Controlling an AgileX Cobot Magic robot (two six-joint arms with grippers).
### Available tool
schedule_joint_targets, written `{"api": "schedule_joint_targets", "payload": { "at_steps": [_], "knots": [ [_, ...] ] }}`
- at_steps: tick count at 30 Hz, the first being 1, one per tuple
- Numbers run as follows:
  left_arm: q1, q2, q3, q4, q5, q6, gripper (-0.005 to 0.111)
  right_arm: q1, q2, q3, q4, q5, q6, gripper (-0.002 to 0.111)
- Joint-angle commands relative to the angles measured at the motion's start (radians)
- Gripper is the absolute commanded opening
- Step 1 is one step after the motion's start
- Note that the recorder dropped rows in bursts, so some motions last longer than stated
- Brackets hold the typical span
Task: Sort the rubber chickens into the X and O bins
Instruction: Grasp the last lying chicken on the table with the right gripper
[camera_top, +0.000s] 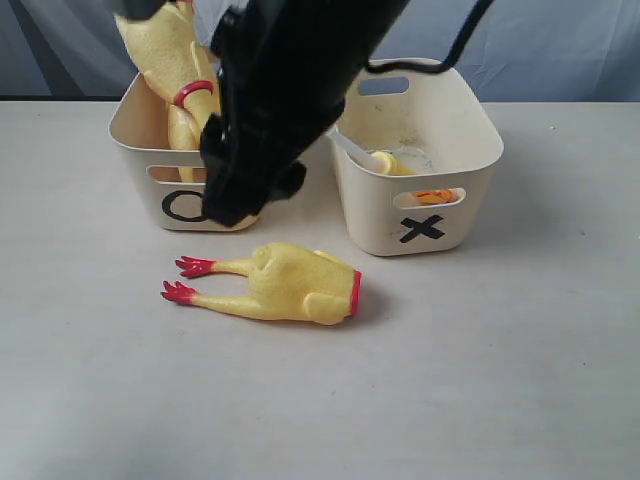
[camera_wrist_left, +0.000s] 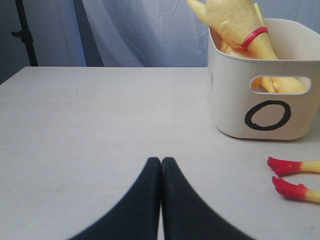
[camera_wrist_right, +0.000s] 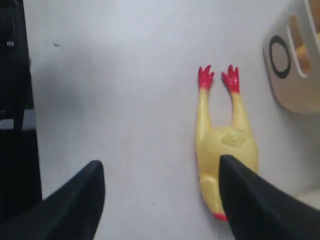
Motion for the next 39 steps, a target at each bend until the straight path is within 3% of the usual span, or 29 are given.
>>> {"api": "schedule_joint_targets", "payload": {
  "at_steps": [1, 8, 20, 22, 25, 26, 33, 39],
  "knots": [
    [-0.005, -0.002, -0.003, -0.006, -0.010, -0.001, 0.000, 0.019, 0.105, 0.075, -0.122, -0.038, -0.026, 0.077],
    [-0.005, -0.002, -0.003, -0.006, -0.010, -0.001, 0.000, 0.019, 0.257, 0.104, -0.324, -0.187, 0.029, 0.077],
    [-0.005, -0.002, -0.003, -0.006, -0.010, -0.001, 0.000, 0.017, 0.486, 0.104, -0.362, -0.369, 0.029, 0.077],
    [-0.005, -0.002, -0.003, -0.006, -0.010, -0.001, 0.000, 0.017, 0.523, 0.104, -0.385, -0.342, 0.029, 0.066],
    [-0.005, -0.002, -0.003, -0.006, -0.010, -0.001, 0.000, 0.017, 0.551, 0.104, -0.476, -0.253, 0.029, 0.013],
    [-0.005, -0.002, -0.003, -0.006, -0.010, -0.001, 0.000, 0.017, 0.551, 0.104, -0.499, -0.222, 0.041, 0.001],
    [-0.005, -0.002, -0.003, -0.006, -0.010, -0.001, 0.000, 0.019, 0.449, 0.102, -0.468, -0.083, 0.086, -0.001],
    [-0.005, -0.002, -0.003, -0.006, -0.010, -0.001, 0.000, 0.019, 0.238, 0.102, -0.297, -0.231, 0.084, -0.001]
  ]
}}
